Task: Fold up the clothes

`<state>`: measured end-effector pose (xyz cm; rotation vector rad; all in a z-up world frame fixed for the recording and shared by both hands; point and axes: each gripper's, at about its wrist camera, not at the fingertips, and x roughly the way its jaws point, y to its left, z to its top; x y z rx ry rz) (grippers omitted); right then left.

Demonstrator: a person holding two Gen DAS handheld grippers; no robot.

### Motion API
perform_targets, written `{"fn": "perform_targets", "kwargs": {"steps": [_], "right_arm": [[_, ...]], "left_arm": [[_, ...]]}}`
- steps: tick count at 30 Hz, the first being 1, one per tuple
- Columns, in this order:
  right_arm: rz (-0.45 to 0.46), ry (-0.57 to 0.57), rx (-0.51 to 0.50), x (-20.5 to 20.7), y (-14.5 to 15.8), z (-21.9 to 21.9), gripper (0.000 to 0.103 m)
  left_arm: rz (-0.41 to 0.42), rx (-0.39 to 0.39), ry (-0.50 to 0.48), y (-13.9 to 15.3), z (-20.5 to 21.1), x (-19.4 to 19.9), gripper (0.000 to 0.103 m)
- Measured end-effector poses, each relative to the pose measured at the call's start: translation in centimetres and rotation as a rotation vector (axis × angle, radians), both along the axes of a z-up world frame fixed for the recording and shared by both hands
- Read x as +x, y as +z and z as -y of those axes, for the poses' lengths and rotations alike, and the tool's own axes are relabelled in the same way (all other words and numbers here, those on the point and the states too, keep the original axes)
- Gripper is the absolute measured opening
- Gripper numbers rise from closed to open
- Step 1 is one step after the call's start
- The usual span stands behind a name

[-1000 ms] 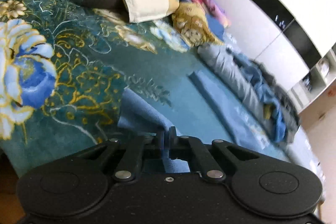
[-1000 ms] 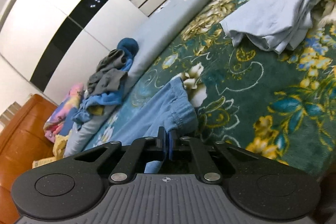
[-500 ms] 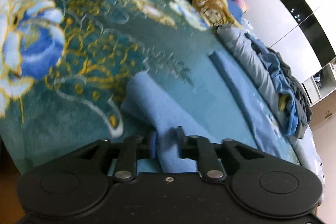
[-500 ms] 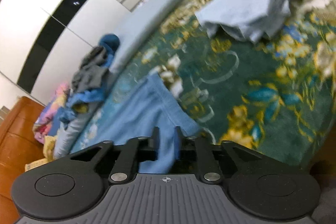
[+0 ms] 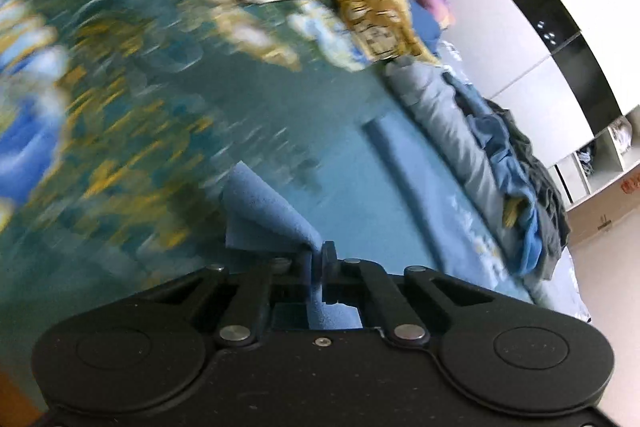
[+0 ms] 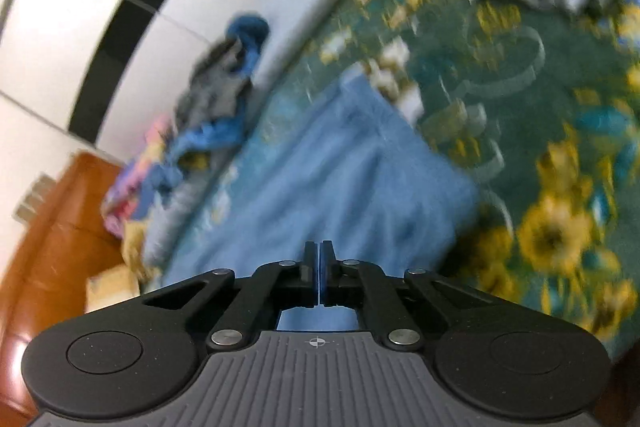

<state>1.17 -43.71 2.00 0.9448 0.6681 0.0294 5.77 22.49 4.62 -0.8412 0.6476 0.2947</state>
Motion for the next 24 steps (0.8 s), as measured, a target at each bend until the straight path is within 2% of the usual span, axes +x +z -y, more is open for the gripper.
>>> {"fn": "perform_targets", "kwargs": {"steps": [4,6,9,10,12,13,15,17,19,21,23,24], "right_arm": [[-0.007,0.013,-0.086,2.2,2.2,0.9,0.0],[-0.014,0.036,-0.111,1.6,2.5,0.9,0.001],[-0.071,0.01,-0.117,-0.8,1.8,1.0,0.004],[-0.093,0.001,-0.127,-1.8,1.4,1.0,0.006],[-0.143,-0.01,-0.135,-3.4,0.4,0.9,0.029],[-0.161,-0.012,-0.119,-3.8,-0.2,0.9,0.033],[-0.161,-0.013,-0.085,-3.8,-1.3,0.8,0.036],[-0.148,-0.014,-0.06,-3.1,-2.0,0.6,0.035],[-0.179,-0.032,-0.041,-2.4,-2.5,0.5,0.037],[-0.176,-0.02,-0.016,-2.4,-2.9,0.1,0.03],[-0.149,0.021,0.024,-2.4,-3.1,-0.3,0.002],[-0.132,0.053,0.035,-2.2,-2.9,-0.5,0.002]], "left_arm": [[0.009,0.048,-0.031,1.3,1.3,3.8,0.001],[0.006,0.062,-0.036,1.3,2.0,4.5,0.001],[-0.026,0.038,-0.016,0.1,1.8,4.0,0.001],[-0.04,0.032,-0.009,-0.3,1.6,3.8,0.001],[-0.063,0.031,0.008,-1.0,1.2,3.2,0.001],[-0.071,0.019,0.021,-1.4,1.0,2.8,0.001],[-0.081,-0.015,0.04,-2.0,0.6,2.4,0.001],[-0.082,-0.018,0.037,-2.1,0.4,2.0,0.001],[-0.073,-0.019,0.034,-2.0,0.2,1.6,0.001],[-0.068,-0.023,0.035,-2.0,0.1,1.1,0.001],[-0.067,-0.03,0.038,-2.0,-0.1,0.8,0.001],[-0.062,-0.039,0.036,-1.9,-0.3,0.9,0.001]]}}
